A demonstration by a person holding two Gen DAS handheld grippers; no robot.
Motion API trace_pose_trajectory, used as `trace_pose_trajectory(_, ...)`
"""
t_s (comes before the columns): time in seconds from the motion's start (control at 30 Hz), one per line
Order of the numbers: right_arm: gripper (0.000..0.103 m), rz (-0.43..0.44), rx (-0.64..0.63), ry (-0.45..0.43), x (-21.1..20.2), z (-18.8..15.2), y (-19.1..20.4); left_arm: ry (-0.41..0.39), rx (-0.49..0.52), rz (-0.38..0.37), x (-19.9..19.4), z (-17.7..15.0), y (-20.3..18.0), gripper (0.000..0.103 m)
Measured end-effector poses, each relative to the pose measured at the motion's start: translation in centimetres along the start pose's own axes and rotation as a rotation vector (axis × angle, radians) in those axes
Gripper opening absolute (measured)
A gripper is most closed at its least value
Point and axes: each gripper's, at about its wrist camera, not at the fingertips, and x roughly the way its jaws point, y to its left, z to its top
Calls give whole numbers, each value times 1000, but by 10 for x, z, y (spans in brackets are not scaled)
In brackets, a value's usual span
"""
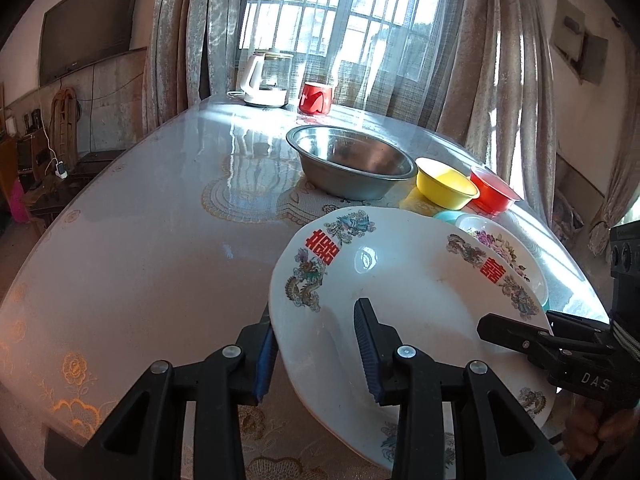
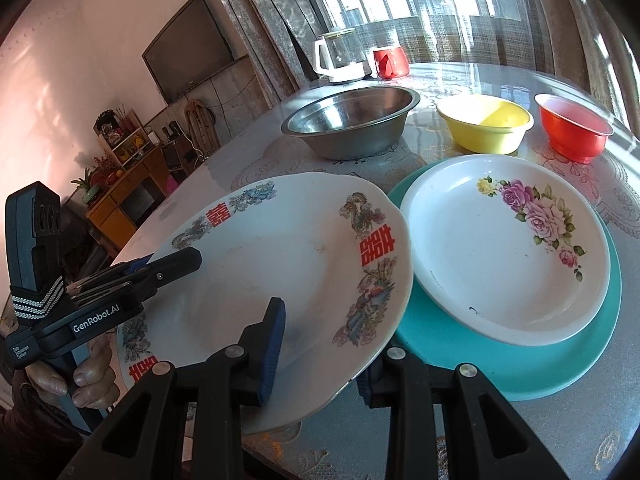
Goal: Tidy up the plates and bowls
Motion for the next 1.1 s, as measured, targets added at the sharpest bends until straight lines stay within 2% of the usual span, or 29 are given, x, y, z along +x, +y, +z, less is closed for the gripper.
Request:
trace_pose_trajectory(0.2, 31, -20, 9, -47, -18, 9, -5, -30, 21, -39, -7, 14, -17, 37)
trace_pose_trajectory(0.43, 31, -90, 50, -101, -41, 15, -29, -32, 71, -96, 2, 29, -54, 37)
trace_pose_trajectory(0.67, 31, -189, 90, -135, -62, 14, -60, 8, 100, -174, 28, 38, -91, 37)
trace_pose_trajectory(1.1, 31, -302, 151, -140, -68, 13, -106, 58, 157, -193, 64, 49, -135, 37)
